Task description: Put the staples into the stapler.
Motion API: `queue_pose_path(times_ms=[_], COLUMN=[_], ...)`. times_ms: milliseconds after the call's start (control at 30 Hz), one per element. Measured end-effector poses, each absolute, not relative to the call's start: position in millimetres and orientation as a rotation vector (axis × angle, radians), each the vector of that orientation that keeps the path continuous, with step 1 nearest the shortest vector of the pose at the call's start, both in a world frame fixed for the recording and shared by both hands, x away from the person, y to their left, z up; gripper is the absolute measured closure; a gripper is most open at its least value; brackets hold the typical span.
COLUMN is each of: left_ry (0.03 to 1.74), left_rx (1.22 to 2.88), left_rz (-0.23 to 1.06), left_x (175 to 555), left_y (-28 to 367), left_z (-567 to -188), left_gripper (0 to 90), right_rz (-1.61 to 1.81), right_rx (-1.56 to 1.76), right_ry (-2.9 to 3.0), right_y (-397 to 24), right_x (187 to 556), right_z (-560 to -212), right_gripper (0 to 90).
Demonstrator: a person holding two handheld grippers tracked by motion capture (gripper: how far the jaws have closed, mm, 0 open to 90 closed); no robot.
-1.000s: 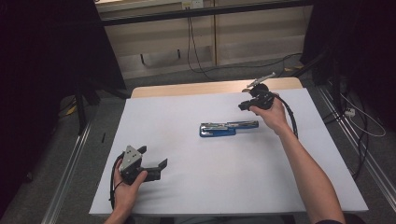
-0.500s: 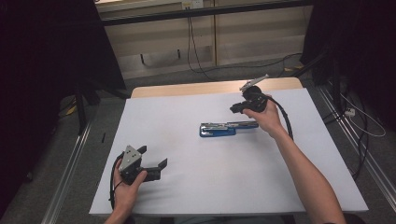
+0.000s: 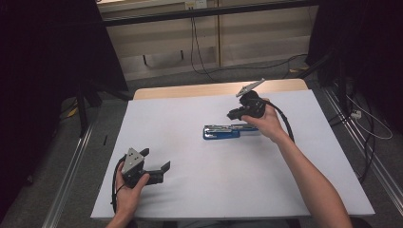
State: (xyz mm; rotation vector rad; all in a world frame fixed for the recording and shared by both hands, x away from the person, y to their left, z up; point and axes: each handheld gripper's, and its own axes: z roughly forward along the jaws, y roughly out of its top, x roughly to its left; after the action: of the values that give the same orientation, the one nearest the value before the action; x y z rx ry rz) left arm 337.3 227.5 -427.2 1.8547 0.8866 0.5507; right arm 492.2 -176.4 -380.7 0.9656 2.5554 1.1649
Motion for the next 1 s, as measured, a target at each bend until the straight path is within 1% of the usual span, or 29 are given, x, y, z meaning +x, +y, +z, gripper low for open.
queue_pose_path(times_ms=[367,867,1000], left_ry=[0.887,0.885,0.887], left_rx=[1.855,1.86,1.871], left_rz=[0.551,0.541,0.533], left_x=[337,338,338], left_y=[227,226,227], left_z=[-427,-428,-428], left_gripper=[4.9,4.9,4.9], right_rz=[1.176,1.164,1.223], right_rx=[0.92,0.857,0.883], right_ry=[2.568,2.63,2.622], right_y=[-169,-147,-144], right_x=[495,499,502], right_z=[-380,-387,-388], right_gripper=[79.3,79.2,79.2])
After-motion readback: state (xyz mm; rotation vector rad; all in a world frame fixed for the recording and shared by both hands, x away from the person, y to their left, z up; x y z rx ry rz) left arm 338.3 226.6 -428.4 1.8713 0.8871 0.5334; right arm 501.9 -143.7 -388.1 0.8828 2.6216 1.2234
